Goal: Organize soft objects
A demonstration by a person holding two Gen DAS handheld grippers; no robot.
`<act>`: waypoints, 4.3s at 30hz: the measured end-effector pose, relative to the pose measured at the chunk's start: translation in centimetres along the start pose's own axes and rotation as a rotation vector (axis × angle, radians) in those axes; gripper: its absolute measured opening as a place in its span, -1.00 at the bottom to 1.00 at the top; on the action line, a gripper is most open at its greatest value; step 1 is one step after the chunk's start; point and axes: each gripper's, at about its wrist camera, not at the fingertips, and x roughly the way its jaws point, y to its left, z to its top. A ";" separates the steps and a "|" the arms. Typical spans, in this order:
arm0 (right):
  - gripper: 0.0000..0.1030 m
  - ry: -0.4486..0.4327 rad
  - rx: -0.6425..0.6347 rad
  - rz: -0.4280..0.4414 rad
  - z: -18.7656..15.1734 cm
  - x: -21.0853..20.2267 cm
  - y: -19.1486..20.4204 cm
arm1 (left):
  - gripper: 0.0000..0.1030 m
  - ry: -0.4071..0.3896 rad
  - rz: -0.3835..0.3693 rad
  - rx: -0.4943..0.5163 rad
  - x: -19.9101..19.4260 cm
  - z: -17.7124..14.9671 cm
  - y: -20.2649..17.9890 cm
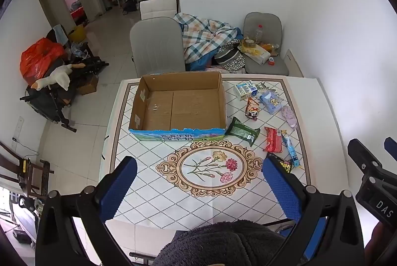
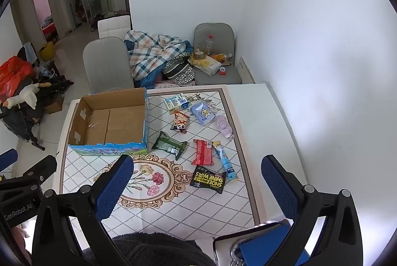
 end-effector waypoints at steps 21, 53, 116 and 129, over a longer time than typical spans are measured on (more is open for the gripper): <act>1.00 0.022 -0.005 0.001 -0.5 0.4 -0.3 | 1.00 0.055 -0.006 -0.012 0.3 -0.5 0.0; 1.00 0.016 -0.014 0.006 -0.6 0.2 0.1 | 1.00 0.046 0.007 -0.015 0.2 -0.6 0.3; 1.00 0.475 0.181 0.079 -3.9 29.4 -11.6 | 0.99 0.571 -0.208 -0.064 29.3 2.0 -10.8; 0.43 0.677 0.319 0.270 -6.6 49.3 -8.6 | 0.88 0.780 -0.095 -0.213 43.9 3.9 -14.9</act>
